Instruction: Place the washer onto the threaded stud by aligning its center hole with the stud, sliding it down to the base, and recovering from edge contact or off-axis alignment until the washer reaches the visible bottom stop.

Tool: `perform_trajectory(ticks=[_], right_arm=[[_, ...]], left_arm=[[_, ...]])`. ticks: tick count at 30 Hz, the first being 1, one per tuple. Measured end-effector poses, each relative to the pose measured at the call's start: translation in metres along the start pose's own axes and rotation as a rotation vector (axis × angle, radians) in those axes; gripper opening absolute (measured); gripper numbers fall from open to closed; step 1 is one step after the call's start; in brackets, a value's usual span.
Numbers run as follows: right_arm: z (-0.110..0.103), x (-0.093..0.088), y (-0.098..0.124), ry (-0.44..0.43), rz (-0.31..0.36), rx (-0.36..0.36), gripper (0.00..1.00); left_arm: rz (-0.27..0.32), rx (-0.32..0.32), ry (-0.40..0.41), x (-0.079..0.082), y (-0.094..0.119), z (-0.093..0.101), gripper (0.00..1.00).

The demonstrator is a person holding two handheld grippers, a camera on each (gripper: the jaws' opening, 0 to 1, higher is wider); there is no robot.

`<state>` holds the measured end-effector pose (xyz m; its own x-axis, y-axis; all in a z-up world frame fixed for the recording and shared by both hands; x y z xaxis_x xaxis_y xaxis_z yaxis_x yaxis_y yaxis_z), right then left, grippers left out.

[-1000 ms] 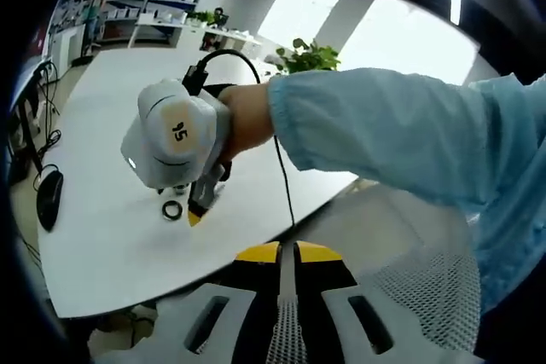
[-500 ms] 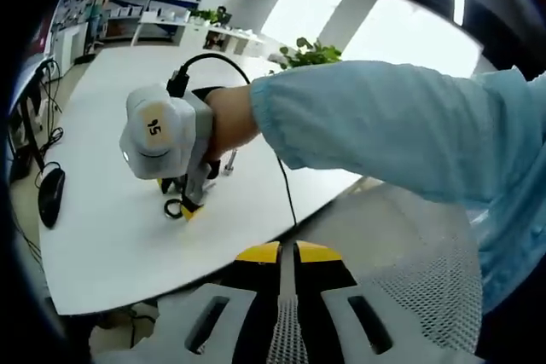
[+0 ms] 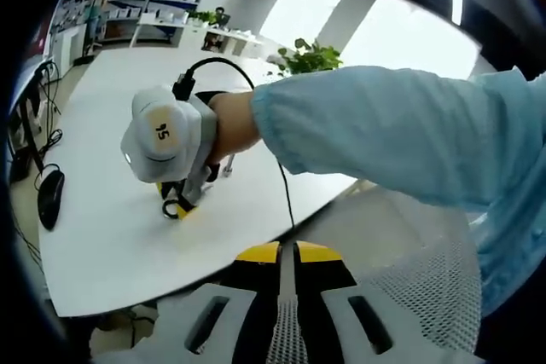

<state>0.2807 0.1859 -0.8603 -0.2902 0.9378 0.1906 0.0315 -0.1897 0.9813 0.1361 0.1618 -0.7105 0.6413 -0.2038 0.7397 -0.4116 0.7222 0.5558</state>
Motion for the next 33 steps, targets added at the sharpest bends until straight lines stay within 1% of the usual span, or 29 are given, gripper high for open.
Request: perform_trajectory(ticks=[1, 2, 4, 8, 12, 16, 18, 20, 22, 23, 24, 26, 27, 28, 33], right_arm=[[-0.0004, -0.0001, 0.0006, -0.011, 0.003, 0.008, 0.28], [-0.0017, 0.0008, 0.0015, -0.036, 0.025, 0.025, 0.28], [-0.0015, 0.0016, 0.0029, -0.069, 0.043, 0.038, 0.28], [-0.0002, 0.0009, 0.0058, -0.087, 0.053, 0.038, 0.28], [-0.0019, 0.0013, 0.0032, -0.076, 0.031, 0.036, 0.28], [-0.0046, 0.007, 0.0012, -0.068, 0.023, 0.036, 0.28], [-0.0029, 0.006, -0.0003, -0.032, -0.008, 0.021, 0.28], [-0.0037, 0.006, -0.0015, -0.023, -0.029, 0.018, 0.28], [-0.003, 0.0052, -0.0025, 0.006, -0.056, 0.007, 0.28], [-0.0038, 0.0047, -0.0017, 0.024, -0.067, 0.013, 0.28], [-0.0041, 0.0075, -0.002, 0.011, -0.053, 0.014, 0.28], [-0.0047, 0.0076, -0.0018, 0.009, -0.064, 0.013, 0.27], [-0.0082, 0.0068, -0.0021, 0.013, -0.071, 0.036, 0.25], [-0.0061, 0.0074, -0.0021, 0.008, -0.067, 0.02, 0.25], [-0.0043, 0.0058, -0.0025, -0.019, -0.061, 0.015, 0.24]], left_arm=[[0.002, 0.001, 0.001, 0.0002, 0.0001, -0.0001, 0.03], [0.004, 0.001, 0.001, 0.0005, 0.0002, -0.0002, 0.03], [0.006, 0.001, 0.0, 0.0007, 0.0003, -0.0002, 0.03], [0.012, 0.003, -0.001, 0.0016, 0.0005, -0.0003, 0.03], [0.015, 0.005, 0.0, 0.0022, 0.0006, -0.0007, 0.03], [0.013, 0.008, 0.0, 0.002, 0.0006, -0.001, 0.03], [0.014, 0.01, 0.003, 0.002, 0.0006, -0.0013, 0.03], [0.013, 0.012, 0.006, 0.0017, 0.0006, -0.0015, 0.03], [0.013, 0.014, 0.008, 0.0016, 0.0006, -0.0017, 0.03], [0.011, 0.014, 0.008, 0.0015, 0.0004, -0.0019, 0.03], [0.011, 0.015, 0.009, 0.0014, 0.0004, -0.002, 0.03], [0.009, 0.016, 0.006, 0.0014, 0.0003, -0.0019, 0.03], [0.008, 0.015, 0.006, 0.0013, 0.0002, -0.0017, 0.03], [0.007, 0.014, 0.005, 0.0011, 0.0001, -0.0017, 0.03], [0.008, 0.019, 0.009, 0.001, 0.0004, -0.0022, 0.03]])
Point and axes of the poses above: the point that each gripper's makers call its tool centre point, and the gripper's own axes: y roughly backward along the fingers, z roughly to its right, x roughly out of its top, the point moved 2 cm from there along y, roughly backward along the fingers, and after that the axes turned 6 degrees about -y, right-handed, at the moved point
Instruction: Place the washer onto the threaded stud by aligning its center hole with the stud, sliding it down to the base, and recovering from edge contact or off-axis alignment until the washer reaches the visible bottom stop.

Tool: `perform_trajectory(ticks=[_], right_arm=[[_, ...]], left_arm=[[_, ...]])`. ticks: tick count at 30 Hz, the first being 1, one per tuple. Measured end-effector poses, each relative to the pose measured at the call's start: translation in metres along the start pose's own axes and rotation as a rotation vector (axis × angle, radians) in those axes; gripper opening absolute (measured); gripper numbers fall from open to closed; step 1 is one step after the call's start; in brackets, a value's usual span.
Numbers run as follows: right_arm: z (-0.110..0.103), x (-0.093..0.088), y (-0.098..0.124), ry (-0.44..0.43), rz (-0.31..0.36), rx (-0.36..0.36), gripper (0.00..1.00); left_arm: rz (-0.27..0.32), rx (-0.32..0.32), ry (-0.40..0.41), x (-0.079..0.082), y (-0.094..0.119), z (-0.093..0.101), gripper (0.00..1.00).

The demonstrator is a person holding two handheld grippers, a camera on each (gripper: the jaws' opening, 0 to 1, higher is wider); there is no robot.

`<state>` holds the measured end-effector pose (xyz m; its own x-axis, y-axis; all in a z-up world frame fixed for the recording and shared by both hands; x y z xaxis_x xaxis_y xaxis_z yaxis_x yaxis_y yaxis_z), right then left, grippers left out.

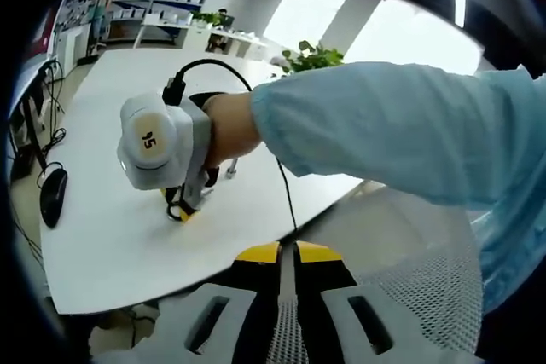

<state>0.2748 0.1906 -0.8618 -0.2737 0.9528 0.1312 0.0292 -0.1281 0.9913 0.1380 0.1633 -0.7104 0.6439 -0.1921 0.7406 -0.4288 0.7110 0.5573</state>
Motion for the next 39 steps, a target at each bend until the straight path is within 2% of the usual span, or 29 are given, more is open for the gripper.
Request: perform_trajectory(ticks=[16, 23, 33, 39], right_arm=[[-0.002, 0.006, 0.017, -0.006, 0.051, -0.021, 0.23], [-0.001, 0.003, 0.014, -0.017, 0.037, -0.024, 0.23], [-0.005, 0.004, -0.003, -0.035, 0.015, -0.008, 0.24], [-0.003, 0.003, -0.001, -0.077, 0.029, 0.008, 0.25]], left_arm=[[-0.003, -0.011, -0.007, 0.0, 0.0, 0.002, 0.03], [-0.013, -0.024, -0.013, -0.002, 0.0, 0.003, 0.03], [-0.01, -0.028, -0.015, -0.002, 0.0, 0.004, 0.03], [-0.008, -0.031, -0.018, -0.002, 0.0, 0.004, 0.03]])
Point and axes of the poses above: the point that each gripper's makers call its tool centre point, and the gripper's own axes: y roughly backward along the fingers, z roughly to its right, x roughly out of its top, the point moved 2 cm from there along y, roughly backward along the fingers, and after that the axes turned 6 degrees about -y, right-handed, at the moved point
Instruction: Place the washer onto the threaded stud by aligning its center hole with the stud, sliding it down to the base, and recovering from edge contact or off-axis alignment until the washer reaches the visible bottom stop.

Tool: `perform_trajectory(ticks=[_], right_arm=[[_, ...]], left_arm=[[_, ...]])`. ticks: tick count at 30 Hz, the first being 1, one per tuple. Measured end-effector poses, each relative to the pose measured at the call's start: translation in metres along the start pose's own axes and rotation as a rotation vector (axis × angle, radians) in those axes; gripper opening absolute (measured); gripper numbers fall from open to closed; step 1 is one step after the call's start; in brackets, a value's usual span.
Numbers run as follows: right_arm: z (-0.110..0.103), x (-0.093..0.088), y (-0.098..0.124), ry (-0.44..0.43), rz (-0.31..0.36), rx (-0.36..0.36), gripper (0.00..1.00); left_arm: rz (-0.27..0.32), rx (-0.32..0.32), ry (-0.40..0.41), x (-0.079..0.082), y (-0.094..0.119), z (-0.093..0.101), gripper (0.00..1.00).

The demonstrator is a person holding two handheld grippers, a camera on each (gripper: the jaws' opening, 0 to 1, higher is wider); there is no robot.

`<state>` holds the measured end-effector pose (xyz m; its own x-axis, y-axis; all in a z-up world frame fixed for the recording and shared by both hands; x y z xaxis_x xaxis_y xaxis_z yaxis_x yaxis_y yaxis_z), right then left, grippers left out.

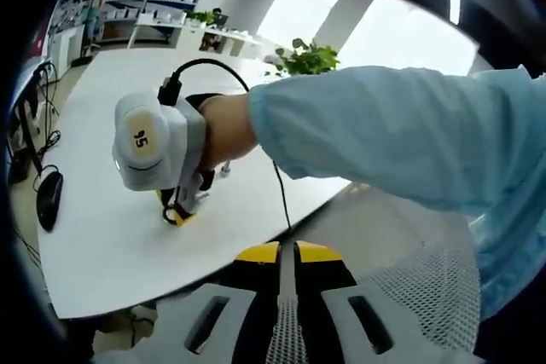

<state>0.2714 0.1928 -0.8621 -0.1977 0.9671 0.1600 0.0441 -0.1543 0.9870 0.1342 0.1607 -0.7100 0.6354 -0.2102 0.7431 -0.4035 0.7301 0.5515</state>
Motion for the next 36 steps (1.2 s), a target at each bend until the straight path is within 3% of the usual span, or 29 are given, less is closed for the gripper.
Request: perform_trajectory(ticks=[25, 36], right_arm=[[0.004, -0.006, 0.001, -0.042, -0.007, -0.01, 0.23], [0.004, 0.001, 0.029, -0.047, 0.077, -0.037, 0.23]], left_arm=[[-0.001, -0.007, -0.007, 0.0, 0.0, 0.001, 0.03], [-0.005, -0.005, -0.005, 0.0, 0.0, 0.0, 0.03]])
Point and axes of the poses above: the point that each gripper's makers call its tool centre point, and the gripper's own axes: y roughly backward along the fingers, z roughly to its right, x roughly out of its top, the point moved 2 cm from there along y, roughly backward along the fingers, and after that the axes turned 6 degrees about -y, right-handed, at the moved point
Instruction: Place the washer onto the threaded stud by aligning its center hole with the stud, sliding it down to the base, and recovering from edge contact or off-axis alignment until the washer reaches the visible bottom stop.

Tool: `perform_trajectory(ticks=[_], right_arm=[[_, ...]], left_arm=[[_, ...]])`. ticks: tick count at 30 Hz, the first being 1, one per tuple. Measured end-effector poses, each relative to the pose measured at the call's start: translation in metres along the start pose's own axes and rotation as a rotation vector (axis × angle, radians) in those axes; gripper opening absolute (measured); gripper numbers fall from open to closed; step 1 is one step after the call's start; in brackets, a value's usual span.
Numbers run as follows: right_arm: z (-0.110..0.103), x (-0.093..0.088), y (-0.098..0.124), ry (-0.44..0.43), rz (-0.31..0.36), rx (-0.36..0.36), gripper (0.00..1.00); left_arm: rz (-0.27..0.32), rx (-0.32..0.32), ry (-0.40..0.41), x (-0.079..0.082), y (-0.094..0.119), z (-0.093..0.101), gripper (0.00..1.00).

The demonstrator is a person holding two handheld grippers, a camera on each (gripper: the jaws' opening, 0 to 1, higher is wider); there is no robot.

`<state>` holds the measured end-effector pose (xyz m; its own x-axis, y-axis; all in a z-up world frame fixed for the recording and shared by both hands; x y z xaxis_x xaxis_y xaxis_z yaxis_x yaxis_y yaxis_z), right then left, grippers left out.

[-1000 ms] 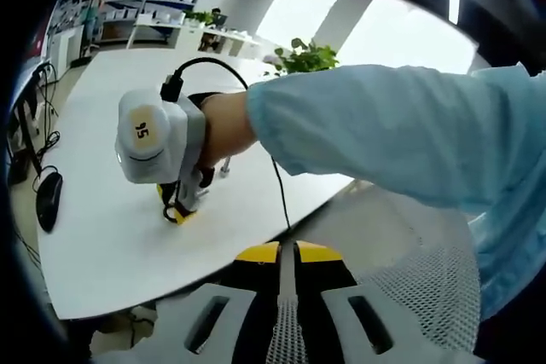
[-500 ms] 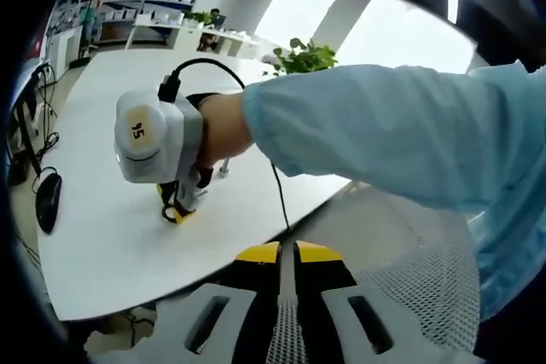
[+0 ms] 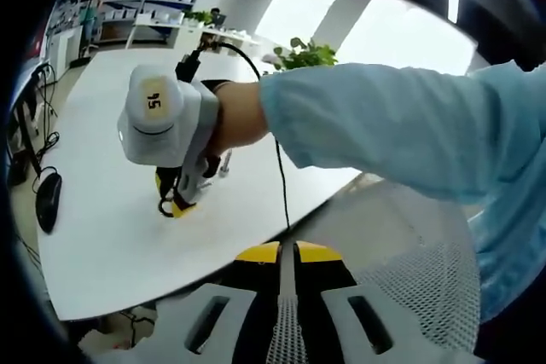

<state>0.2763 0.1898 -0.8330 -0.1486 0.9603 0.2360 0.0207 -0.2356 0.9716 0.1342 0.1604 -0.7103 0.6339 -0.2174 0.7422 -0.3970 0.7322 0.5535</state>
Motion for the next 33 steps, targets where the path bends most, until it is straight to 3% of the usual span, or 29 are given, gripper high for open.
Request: perform_trajectory(ticks=[16, 24, 33], right_arm=[[0.003, 0.003, 0.052, 0.037, 0.022, -0.043, 0.23], [0.016, -0.01, 0.062, 0.05, -0.014, -0.103, 0.23], [0.027, -0.018, 0.055, 0.052, -0.049, -0.126, 0.23]], left_arm=[[0.005, 0.007, 0.003, 0.0, 0.0, 0.0, 0.03], [0.006, 0.009, 0.004, 0.0, 0.0, 0.0, 0.03], [-0.001, 0.004, 0.004, 0.0, 0.0, 0.0, 0.03]])
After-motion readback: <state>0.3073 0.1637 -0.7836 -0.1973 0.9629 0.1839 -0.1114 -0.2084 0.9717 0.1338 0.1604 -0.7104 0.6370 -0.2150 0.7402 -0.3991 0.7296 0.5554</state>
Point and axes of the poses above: the point that each gripper's makers call its tool centre point, and the gripper's own axes: y roughly backward along the fingers, z roughly to its right, x roughly out of its top, the point moved 2 cm from there along y, roughly backward along the fingers, and after that the axes turned 6 degrees about -y, right-handed, at the moved point
